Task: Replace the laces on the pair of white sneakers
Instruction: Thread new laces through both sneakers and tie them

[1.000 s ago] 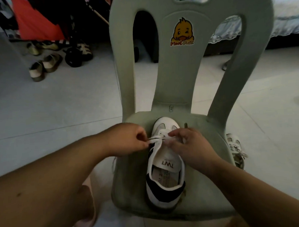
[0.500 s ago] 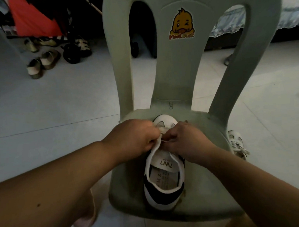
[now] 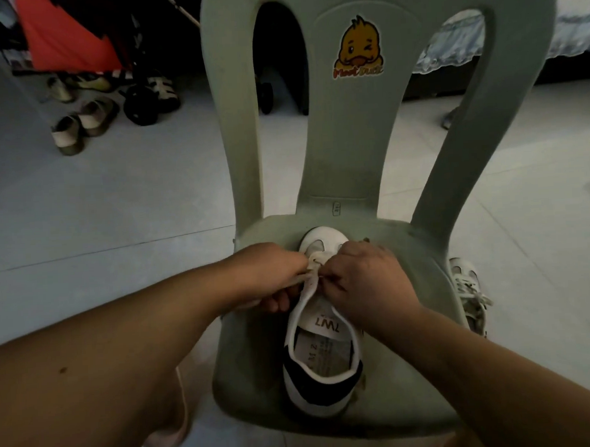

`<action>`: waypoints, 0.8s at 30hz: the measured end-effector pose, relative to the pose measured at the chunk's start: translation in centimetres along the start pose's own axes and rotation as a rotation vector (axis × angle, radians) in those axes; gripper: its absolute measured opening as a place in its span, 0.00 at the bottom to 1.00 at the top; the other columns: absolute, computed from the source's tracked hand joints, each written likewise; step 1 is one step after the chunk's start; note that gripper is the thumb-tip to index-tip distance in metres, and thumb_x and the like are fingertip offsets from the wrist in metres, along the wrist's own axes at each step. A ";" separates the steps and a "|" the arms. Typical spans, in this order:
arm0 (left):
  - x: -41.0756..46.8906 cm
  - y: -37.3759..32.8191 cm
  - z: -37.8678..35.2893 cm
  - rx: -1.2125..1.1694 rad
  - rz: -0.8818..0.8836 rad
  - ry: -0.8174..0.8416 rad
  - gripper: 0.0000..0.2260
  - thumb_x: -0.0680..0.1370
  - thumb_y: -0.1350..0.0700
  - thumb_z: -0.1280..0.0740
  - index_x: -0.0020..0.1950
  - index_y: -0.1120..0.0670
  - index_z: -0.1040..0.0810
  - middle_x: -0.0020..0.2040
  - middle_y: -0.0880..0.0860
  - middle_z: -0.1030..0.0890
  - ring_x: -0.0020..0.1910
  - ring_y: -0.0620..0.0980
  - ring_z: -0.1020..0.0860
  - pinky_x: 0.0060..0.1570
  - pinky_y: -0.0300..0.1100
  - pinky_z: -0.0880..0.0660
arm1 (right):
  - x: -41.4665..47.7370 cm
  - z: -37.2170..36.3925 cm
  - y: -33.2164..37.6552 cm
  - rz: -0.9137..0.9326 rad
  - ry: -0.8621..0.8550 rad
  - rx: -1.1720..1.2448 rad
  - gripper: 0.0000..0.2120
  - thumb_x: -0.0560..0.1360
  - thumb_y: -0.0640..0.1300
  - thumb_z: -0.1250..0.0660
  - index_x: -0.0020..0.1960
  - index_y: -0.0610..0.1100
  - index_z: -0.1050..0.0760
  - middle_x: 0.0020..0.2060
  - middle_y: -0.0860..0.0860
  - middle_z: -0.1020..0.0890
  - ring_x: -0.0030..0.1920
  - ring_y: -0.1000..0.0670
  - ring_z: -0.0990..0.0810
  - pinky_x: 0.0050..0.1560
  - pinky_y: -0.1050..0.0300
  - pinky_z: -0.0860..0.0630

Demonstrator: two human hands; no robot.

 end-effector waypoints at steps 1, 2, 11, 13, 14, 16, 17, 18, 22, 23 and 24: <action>-0.1 0.2 -0.3 -0.147 0.056 0.035 0.18 0.81 0.50 0.42 0.38 0.58 0.23 0.25 0.51 0.23 0.21 0.45 0.26 0.26 0.35 0.29 | -0.1 0.1 0.0 0.003 -0.015 0.025 0.08 0.67 0.47 0.36 0.37 0.47 0.17 0.31 0.50 0.23 0.31 0.47 0.24 0.32 0.56 0.29; -0.2 0.1 -0.5 -0.231 0.076 0.063 0.19 0.82 0.49 0.42 0.38 0.59 0.23 0.22 0.50 0.24 0.20 0.45 0.27 0.23 0.34 0.29 | -0.1 0.1 0.1 0.004 -0.013 0.060 0.07 0.67 0.46 0.35 0.37 0.47 0.17 0.31 0.50 0.23 0.29 0.47 0.24 0.30 0.56 0.29; 0.2 0.9 -1.2 -0.223 0.044 0.179 0.11 0.79 0.49 0.35 0.39 0.53 0.25 0.29 0.48 0.28 0.29 0.45 0.31 0.31 0.38 0.32 | -1.2 0.0 -4.8 -0.353 0.061 0.369 0.12 0.75 0.39 0.36 0.55 0.49 0.19 0.42 0.60 0.24 0.39 0.64 0.26 0.35 0.78 0.33; -0.1 0.5 -1.1 -0.202 -0.030 0.142 0.10 0.80 0.50 0.37 0.41 0.53 0.25 0.34 0.49 0.24 0.32 0.46 0.27 0.34 0.39 0.30 | -1.4 -0.7 -5.4 -0.414 0.130 0.442 0.11 0.77 0.41 0.36 0.55 0.51 0.19 0.43 0.61 0.22 0.40 0.66 0.26 0.31 0.77 0.32; -0.3 0.3 -1.0 -0.167 -0.059 0.116 0.10 0.80 0.50 0.38 0.43 0.53 0.24 0.35 0.50 0.23 0.34 0.46 0.25 0.36 0.40 0.29 | -1.4 -0.9 -5.5 -0.418 0.152 0.450 0.11 0.77 0.42 0.36 0.55 0.51 0.19 0.45 0.60 0.21 0.40 0.66 0.26 0.31 0.77 0.33; -0.5 0.0 -0.7 -0.044 -0.121 0.044 0.10 0.80 0.48 0.38 0.45 0.53 0.23 0.37 0.49 0.20 0.36 0.46 0.23 0.39 0.41 0.27 | -1.4 -0.8 -5.6 -0.390 0.176 0.438 0.11 0.77 0.42 0.35 0.56 0.52 0.19 0.47 0.59 0.19 0.40 0.67 0.26 0.33 0.78 0.34; -0.7 -0.2 -0.5 0.019 -0.157 0.009 0.10 0.80 0.48 0.38 0.45 0.52 0.22 0.37 0.48 0.20 0.36 0.45 0.22 0.40 0.41 0.26 | -1.3 -0.8 -5.5 -0.372 0.186 0.428 0.10 0.77 0.43 0.35 0.56 0.52 0.19 0.46 0.60 0.20 0.40 0.68 0.26 0.33 0.79 0.34; -0.8 -0.4 -0.3 0.073 -0.190 -0.021 0.10 0.79 0.48 0.38 0.45 0.52 0.22 0.37 0.47 0.20 0.35 0.44 0.23 0.38 0.39 0.27 | -1.3 -0.7 -5.5 -0.357 0.199 0.419 0.10 0.77 0.44 0.34 0.55 0.52 0.19 0.43 0.62 0.21 0.39 0.68 0.27 0.33 0.80 0.34; -1.2 -0.8 -0.1 0.233 -0.279 -0.067 0.08 0.79 0.49 0.37 0.42 0.50 0.25 0.36 0.47 0.22 0.33 0.43 0.25 0.33 0.37 0.31 | -1.4 -0.8 -5.3 -0.328 0.206 0.409 0.09 0.75 0.47 0.31 0.54 0.52 0.19 0.39 0.66 0.25 0.39 0.69 0.27 0.35 0.79 0.33; -1.2 -0.8 -0.1 0.253 -0.290 -0.066 0.08 0.79 0.49 0.37 0.42 0.50 0.25 0.36 0.48 0.22 0.33 0.44 0.25 0.33 0.38 0.31 | -1.4 -0.8 -5.3 -0.331 0.202 0.413 0.08 0.75 0.48 0.31 0.54 0.53 0.19 0.39 0.66 0.24 0.40 0.68 0.26 0.35 0.78 0.33; -1.3 -0.7 -0.1 0.259 -0.297 -0.064 0.08 0.78 0.49 0.36 0.41 0.50 0.25 0.37 0.49 0.21 0.34 0.46 0.24 0.34 0.41 0.29 | -1.4 -0.8 -5.3 -0.337 0.198 0.424 0.08 0.75 0.49 0.31 0.53 0.53 0.19 0.40 0.65 0.23 0.41 0.68 0.25 0.35 0.77 0.33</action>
Point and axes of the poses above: each hand's wrist, its own x-axis towards the middle knuckle, its own z-axis out of the back of the hand, y = z × x, the point moved 7 cm from there along x, towards the middle knuckle
